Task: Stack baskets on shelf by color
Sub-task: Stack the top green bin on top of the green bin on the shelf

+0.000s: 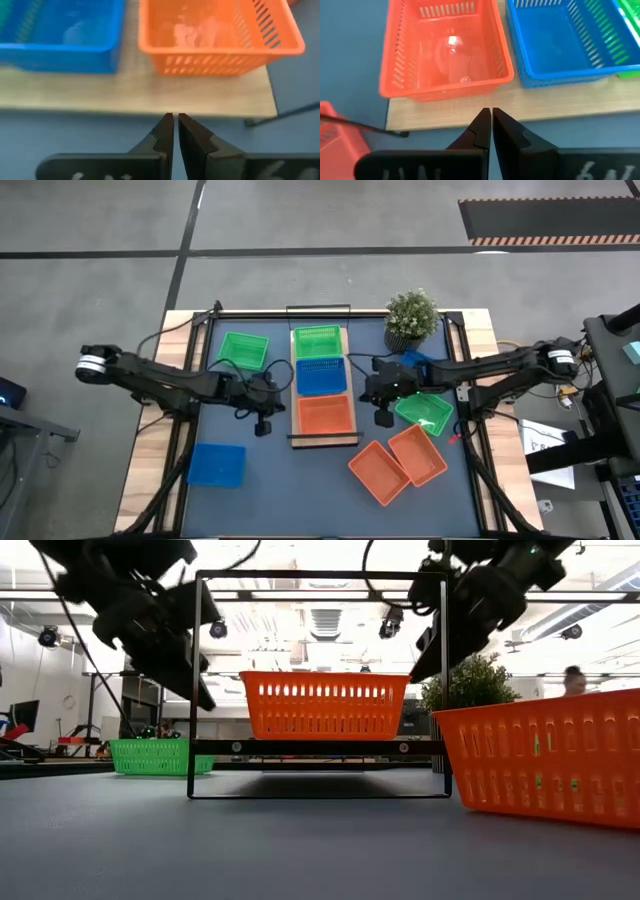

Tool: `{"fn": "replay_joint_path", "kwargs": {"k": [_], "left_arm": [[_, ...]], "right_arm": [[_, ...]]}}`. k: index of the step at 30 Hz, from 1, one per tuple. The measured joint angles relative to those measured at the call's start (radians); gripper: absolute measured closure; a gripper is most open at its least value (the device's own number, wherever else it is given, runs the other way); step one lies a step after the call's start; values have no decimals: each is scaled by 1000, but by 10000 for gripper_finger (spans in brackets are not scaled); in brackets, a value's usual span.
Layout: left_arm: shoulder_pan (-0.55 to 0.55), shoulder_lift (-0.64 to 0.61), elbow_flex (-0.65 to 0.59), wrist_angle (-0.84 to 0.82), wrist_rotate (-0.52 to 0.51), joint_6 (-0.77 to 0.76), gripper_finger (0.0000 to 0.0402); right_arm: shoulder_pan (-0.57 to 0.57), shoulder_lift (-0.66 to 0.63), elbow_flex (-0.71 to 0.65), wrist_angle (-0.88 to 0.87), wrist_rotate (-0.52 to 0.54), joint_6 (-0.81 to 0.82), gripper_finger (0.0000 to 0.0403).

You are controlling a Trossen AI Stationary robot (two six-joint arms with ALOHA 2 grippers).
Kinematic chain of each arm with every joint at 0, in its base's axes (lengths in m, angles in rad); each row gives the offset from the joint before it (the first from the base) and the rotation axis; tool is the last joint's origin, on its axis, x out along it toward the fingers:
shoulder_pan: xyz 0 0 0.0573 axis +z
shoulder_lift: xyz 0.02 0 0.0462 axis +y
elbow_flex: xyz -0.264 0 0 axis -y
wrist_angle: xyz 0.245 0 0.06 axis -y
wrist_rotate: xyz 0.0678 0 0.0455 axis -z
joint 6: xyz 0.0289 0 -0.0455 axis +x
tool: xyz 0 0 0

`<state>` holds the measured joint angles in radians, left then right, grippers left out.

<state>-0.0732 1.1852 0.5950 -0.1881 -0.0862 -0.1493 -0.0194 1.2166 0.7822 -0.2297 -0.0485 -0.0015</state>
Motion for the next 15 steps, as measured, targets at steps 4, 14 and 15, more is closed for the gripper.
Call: {"fn": "replay_joint_path", "kwargs": {"k": [4,14,15], "left_arm": [[9,-109,28,-207,-139,59,391],[328,-157,105,-574,-224,454,400],[375,-138,105,-572,-224,465,400]], "right_arm": [[22,-68,0,-47,29,12,394],[127,-135,0,0,151,2,394],[137,-134,0,8,164,-2,394]]}}
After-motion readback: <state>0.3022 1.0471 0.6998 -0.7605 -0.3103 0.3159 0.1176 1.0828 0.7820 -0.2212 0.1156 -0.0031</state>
